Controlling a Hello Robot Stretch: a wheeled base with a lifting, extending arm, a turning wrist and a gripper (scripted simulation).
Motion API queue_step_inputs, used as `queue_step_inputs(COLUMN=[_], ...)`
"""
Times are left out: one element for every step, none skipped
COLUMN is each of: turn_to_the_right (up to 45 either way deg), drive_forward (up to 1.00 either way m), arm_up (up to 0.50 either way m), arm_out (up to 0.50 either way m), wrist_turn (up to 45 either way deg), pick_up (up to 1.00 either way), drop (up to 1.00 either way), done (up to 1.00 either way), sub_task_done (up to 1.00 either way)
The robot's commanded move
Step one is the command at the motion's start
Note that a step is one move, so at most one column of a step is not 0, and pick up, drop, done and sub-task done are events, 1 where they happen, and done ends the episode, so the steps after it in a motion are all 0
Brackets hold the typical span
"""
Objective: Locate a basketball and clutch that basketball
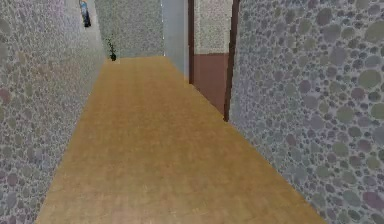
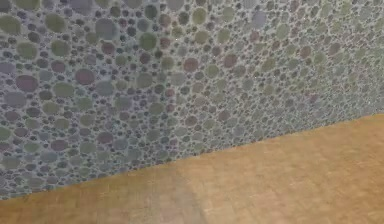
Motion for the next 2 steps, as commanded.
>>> queue_step_inputs(turn_to_the_right=[0.0, -3.0], drive_forward=[1.00, 0.00], arm_up=[0.00, 0.00], arm_out=[0.00, 0.00], wrist_turn=[0.0, 0.0], pick_up=[0.00, 0.00], drop=[0.00, 0.00], done=[0.00, 0.00], sub_task_done=[0.00, 0.00])
